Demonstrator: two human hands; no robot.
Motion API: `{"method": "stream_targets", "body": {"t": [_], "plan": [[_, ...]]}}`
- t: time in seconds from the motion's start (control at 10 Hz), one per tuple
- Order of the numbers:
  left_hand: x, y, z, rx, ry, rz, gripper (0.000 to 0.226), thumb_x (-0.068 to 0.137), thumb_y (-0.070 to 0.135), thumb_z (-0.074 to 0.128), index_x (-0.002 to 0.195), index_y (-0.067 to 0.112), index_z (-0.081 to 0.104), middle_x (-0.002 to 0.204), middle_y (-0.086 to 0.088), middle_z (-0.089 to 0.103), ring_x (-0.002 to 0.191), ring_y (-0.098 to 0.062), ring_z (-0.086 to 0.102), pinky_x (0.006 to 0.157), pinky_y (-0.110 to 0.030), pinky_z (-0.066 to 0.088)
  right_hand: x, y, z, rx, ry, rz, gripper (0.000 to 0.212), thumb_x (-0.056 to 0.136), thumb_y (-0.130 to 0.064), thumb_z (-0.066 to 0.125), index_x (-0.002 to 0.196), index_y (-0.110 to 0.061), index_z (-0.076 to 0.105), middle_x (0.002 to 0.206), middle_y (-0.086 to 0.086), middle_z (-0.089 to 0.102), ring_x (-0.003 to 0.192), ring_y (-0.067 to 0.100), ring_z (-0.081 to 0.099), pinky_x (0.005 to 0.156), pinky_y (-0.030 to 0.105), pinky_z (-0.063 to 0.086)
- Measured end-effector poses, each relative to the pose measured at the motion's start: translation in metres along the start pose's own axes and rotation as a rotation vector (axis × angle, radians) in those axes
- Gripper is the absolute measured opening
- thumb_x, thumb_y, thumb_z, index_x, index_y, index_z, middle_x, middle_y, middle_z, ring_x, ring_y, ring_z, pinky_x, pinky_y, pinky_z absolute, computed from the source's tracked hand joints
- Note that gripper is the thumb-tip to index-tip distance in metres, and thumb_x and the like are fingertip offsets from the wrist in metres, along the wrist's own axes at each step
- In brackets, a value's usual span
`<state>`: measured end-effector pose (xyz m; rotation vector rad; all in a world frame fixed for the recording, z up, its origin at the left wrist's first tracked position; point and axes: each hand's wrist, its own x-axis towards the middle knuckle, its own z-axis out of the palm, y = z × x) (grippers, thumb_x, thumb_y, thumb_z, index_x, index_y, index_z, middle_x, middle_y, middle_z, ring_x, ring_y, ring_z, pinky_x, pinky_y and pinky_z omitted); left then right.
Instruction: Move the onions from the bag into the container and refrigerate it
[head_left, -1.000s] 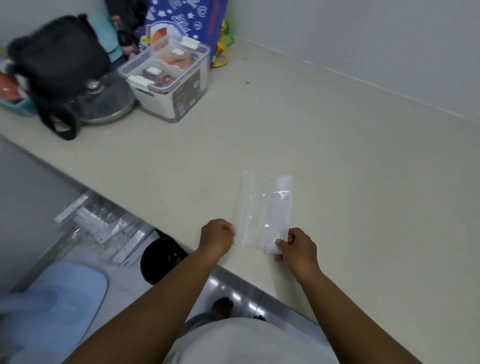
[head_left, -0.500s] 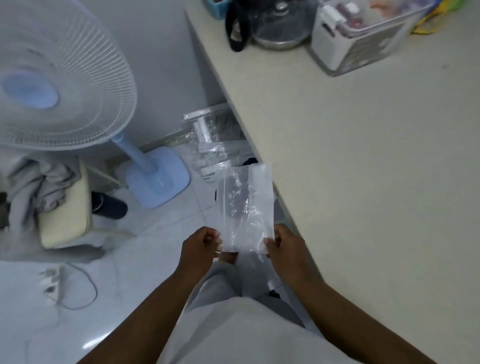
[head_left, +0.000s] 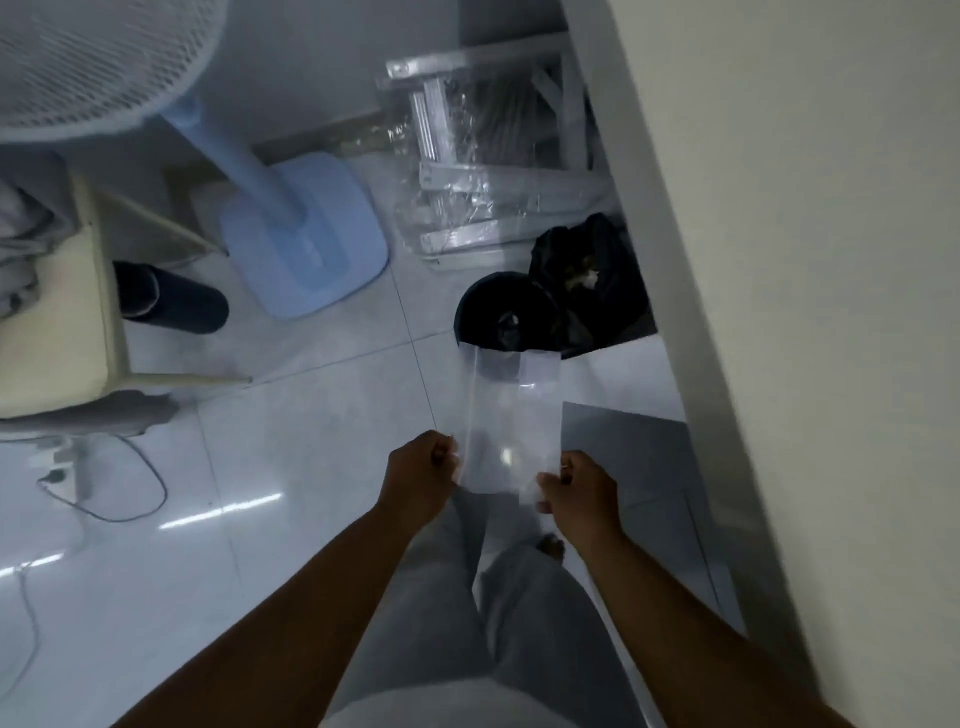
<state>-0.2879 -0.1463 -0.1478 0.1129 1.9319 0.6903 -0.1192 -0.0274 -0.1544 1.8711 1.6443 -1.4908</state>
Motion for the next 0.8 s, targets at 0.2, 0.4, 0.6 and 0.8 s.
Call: {"method": "stream_targets", "body": {"t": [0.2,0.4,0.6,0.8], "plan": [[0.139,-0.006,0.025,0.191,0.015,0.029,0.020,0.086,0.008,0.060,0.105,0.008,0.068,0.097,-0.016,0.072,0.086,-0.031,0.071,0.079,-0.043,0.059,0.126,-0.005,0.040,0.047,0.008,0.115,0.023,0.086,-0.013,0.060,0.107,-0.006,0.065,0.096,0.009,0.073,0.066,0.021,0.074,0.046,0.018,0.050],[0.241,-0.015,0.043,-0.010,-0.019,-0.132,0.025,0.094,-0.001,0.045,0.078,0.007,0.063,0.069,-0.015,0.063,0.049,-0.022,0.063,0.051,-0.030,0.056,0.218,0.003,0.068,0.151,0.064,0.198,0.017,0.087,-0.012,0.060,0.102,-0.006,0.064,0.057,0.003,0.068,0.044,0.013,0.067,0.052,0.023,0.058],[0.263,-0.019,0.051,0.095,-0.071,-0.139,0.014,0.093,0.010,0.053,0.082,0.013,0.061,0.083,-0.009,0.065,0.071,-0.023,0.065,0.079,-0.041,0.060,0.244,0.016,0.078,0.201,0.063,0.207,0.015,0.090,-0.018,0.060,0.099,-0.005,0.062,0.062,0.009,0.067,0.055,0.023,0.068,0.082,0.049,0.060],[0.217,-0.003,0.044,0.081,-0.028,-0.176,0.015,0.087,0.011,0.064,0.072,0.008,0.065,0.064,-0.007,0.066,0.059,-0.022,0.066,0.081,-0.046,0.061,0.200,0.011,0.063,0.222,0.016,0.220,0.037,0.089,-0.019,0.062,0.124,-0.006,0.057,0.071,0.007,0.068,0.057,0.018,0.069,0.075,0.042,0.063]]}}
